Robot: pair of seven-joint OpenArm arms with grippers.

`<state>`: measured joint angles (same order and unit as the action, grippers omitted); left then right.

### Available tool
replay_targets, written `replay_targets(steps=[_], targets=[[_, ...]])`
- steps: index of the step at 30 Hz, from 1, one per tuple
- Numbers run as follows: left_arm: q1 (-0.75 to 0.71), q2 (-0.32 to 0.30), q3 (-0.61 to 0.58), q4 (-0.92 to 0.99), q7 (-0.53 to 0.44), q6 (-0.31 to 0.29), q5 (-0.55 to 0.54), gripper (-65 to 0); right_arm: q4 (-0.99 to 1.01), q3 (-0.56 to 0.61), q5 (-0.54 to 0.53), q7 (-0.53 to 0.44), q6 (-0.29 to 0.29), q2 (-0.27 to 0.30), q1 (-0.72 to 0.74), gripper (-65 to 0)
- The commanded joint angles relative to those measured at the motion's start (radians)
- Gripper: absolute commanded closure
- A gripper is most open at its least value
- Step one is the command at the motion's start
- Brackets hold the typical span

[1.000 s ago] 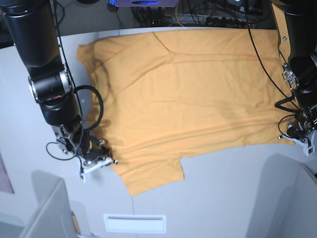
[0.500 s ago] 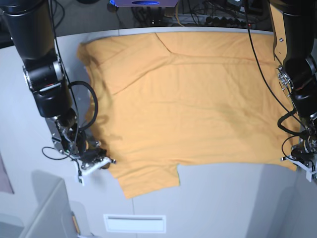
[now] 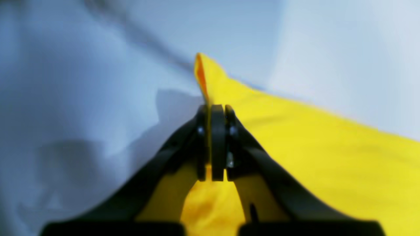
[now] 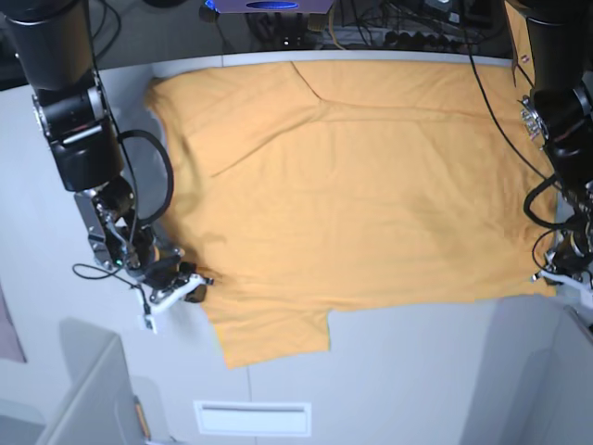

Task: Fold the T-shirt properly
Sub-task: 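Lift the hem and fold it over onto the shoulder edge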

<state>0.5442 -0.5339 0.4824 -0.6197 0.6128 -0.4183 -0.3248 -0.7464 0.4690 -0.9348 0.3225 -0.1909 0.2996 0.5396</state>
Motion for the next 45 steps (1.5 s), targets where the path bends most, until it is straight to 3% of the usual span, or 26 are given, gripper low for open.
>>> replay_targets(steps=[1, 6, 10, 14, 16, 21, 26, 31, 35, 45], targets=[[0.006, -0.030, 0.002, -0.044, -0.024, 0.003, -0.033, 0.0, -0.029, -0.006, -0.008, -0.021, -0.005, 0.019, 0.026, 0.0], [-0.109, -0.025, 0.002, -0.202, -0.018, 0.003, -0.083, 0.0, -0.120, -0.008, -0.010, -0.021, -0.005, 0.049, -0.011, 0.0], [-0.125, -0.030, 0.008, -0.269, 0.060, 0.003, -0.130, 0.0, -0.163, -0.009, -0.013, -0.018, -0.005, 0.060, -0.032, 0.0], [-0.163, -0.032, 0.006, -0.312, 0.068, 0.003, -0.170, 0.0, -0.203, -0.009, -0.013, -0.018, -0.003, 0.060, -0.054, 0.0], [-0.187, -0.032, 0.011, -0.349, 0.068, 0.003, -0.172, 0.0, -0.227, -0.009, -0.013, -0.018, 0.021, 0.060, -0.071, 0.0], [-0.263, -0.032, 0.014, -0.429, 0.068, 0.003, -0.173, 0.0, -0.336, -0.114, -0.013, -0.010, 0.041, 0.088, -0.149, 0.0], [-0.295, -0.028, 0.016, -0.507, 0.138, 0.003, -0.173, 0.0, -0.399, -0.224, -0.011, 0.109, 0.041, 0.086, -0.210, 0.0], [-0.335, -0.019, 0.138, -0.609, 0.209, 0.003, -0.173, 0.0, -0.486, -0.260, -0.011, 0.117, 0.041, 0.086, -0.280, 0.0], [-0.361, -0.009, 0.163, -0.655, 0.258, 0.003, -0.173, 0.0, -0.536, -0.283, -0.013, 0.152, 0.043, 0.088, -0.316, 0.0], [-0.453, -0.007, 0.166, -0.742, 0.267, 0.003, -0.173, 0.0, -0.649, -0.464, -0.013, 0.329, 0.043, 0.065, -0.367, 0.0]])
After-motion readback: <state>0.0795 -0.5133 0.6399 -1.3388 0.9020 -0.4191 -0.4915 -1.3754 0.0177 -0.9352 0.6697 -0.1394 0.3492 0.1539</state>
